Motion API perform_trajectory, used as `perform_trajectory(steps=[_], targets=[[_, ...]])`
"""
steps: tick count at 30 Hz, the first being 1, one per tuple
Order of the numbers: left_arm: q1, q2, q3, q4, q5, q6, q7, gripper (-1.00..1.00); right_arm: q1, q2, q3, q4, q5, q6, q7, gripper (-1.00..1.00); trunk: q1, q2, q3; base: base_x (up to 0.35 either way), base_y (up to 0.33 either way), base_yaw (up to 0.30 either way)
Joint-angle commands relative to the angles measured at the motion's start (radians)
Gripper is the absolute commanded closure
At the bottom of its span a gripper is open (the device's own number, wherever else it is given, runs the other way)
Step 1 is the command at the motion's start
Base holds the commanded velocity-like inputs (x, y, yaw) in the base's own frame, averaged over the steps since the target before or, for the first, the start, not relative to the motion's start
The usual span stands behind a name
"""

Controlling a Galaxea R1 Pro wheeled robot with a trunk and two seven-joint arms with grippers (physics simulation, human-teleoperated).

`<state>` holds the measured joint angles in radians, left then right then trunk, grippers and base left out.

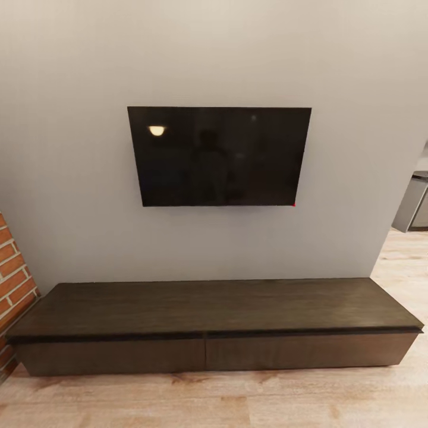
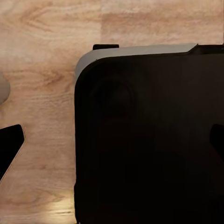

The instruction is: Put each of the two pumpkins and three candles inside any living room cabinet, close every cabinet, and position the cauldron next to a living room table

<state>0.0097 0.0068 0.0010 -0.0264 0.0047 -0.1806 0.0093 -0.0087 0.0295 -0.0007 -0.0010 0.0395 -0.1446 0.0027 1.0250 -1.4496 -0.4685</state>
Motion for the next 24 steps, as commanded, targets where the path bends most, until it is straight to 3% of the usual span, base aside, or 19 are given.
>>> perform_trajectory(steps=[1, 4, 7, 10, 12, 13, 15, 18, 22, 24], targets=[[-0.004, 0.003, -0.001, -0.009, 0.000, -0.001, 0.002, -1.00, -0.001, -0.001, -0.001, 0.000, 0.004, -0.003, 0.000, -1.00, 0.000, 0.000, -0.001, 0.000, 0.000, -0.003], [-0.012, 0.009, -0.001, -0.063, 0.001, 0.008, 0.003, -1.00, -0.001, 0.001, -0.001, -0.001, 0.004, -0.003, 0.000, -1.00, 0.000, 0.000, -0.001, 0.000, 0.000, -0.001], [-0.014, 0.016, 0.001, -0.200, 0.006, 0.058, 0.003, -1.00, -0.001, 0.003, 0.001, -0.006, 0.006, -0.009, 0.000, -1.00, 0.000, 0.000, -0.001, 0.000, 0.000, 0.000], [-0.014, 0.025, 0.002, -0.344, 0.020, 0.221, -0.005, -1.00, -0.001, 0.004, 0.000, -0.007, 0.004, -0.030, 0.000, -1.00, 0.000, 0.000, -0.001, 0.000, 0.000, 0.000], [-0.014, 0.038, 0.002, -0.512, 0.058, 0.374, -0.009, -1.00, -0.001, 0.003, -0.003, -0.015, 0.002, -0.041, 0.002, -1.00, 0.000, 0.000, -0.001, 0.000, 0.000, 0.000], [-0.013, 0.045, 0.003, -0.636, 0.096, 0.469, -0.011, -1.00, -0.002, 0.002, -0.006, -0.059, -0.005, -0.043, 0.003, -1.00, 0.000, 0.000, -0.001, 0.000, 0.000, 0.000], [-0.013, 0.051, 0.003, -0.749, 0.134, 0.560, -0.012, -1.00, -0.002, 0.000, -0.008, -0.141, -0.026, -0.037, 0.004, -1.00, 0.000, 0.000, -0.001, 0.000, 0.000, 0.000], [-0.014, 0.057, 0.001, -0.956, 0.184, 0.768, -0.012, -1.00, -0.002, -0.003, -0.008, -0.320, -0.136, 0.040, 0.007, -1.00, 0.000, 0.000, -0.001, 0.000, 0.000, 0.000], [-0.017, 0.061, 0.002, -1.152, 0.214, 0.957, -0.014, -1.00, -0.002, -0.007, -0.008, -0.494, -0.274, 0.197, 0.059, -1.00, 0.000, 0.000, -0.001, 0.000, 0.000, 0.000], [-0.020, 0.061, 0.002, -1.211, 0.240, 1.018, -0.013, -1.00, -0.002, -0.008, -0.009, -0.569, -0.316, 0.249, 0.099, -1.00, 0.000, 0.000, -0.001, 0.000, 0.000, 0.000]])
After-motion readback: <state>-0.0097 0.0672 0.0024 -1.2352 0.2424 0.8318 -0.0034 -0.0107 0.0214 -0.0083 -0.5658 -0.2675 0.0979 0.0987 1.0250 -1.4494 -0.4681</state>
